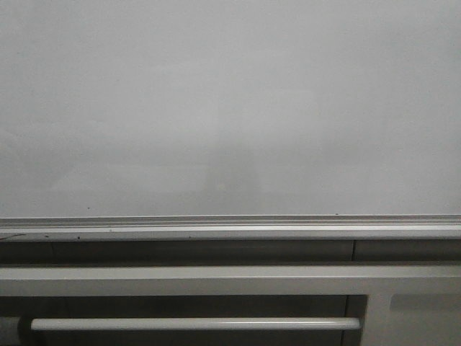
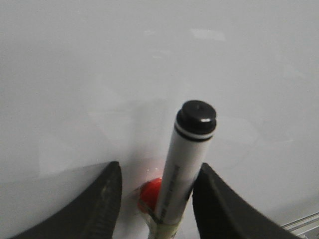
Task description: Write number 1 on whiteboard
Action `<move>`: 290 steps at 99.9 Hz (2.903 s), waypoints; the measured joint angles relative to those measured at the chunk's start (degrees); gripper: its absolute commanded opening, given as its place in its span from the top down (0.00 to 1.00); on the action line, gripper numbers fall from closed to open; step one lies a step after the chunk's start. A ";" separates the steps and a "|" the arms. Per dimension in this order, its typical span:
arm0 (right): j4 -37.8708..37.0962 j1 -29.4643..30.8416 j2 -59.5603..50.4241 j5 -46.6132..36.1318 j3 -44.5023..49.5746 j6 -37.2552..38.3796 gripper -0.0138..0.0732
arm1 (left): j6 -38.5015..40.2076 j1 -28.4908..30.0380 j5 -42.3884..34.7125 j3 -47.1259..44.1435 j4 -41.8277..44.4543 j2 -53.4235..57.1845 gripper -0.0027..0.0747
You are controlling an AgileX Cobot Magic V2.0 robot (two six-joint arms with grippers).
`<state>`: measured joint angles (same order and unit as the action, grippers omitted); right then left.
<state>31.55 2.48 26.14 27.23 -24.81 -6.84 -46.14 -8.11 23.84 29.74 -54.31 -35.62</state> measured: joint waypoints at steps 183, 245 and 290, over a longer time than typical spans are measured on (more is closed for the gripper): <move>57.62 -2.23 8.28 34.12 -7.09 -53.44 0.33 | -28.26 0.00 35.45 2.52 -22.26 0.00 0.99; 58.69 -25.40 25.76 29.97 -19.79 -62.15 0.33 | -33.85 0.00 44.85 2.55 -28.36 -7.48 0.99; 58.84 -38.14 41.91 25.40 -32.56 -66.84 0.33 | -34.51 -6.23 41.90 2.55 -29.34 -7.96 0.99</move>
<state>90.40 -35.66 68.06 52.64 -57.37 -73.67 -80.65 -14.34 65.74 32.29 -83.64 -43.58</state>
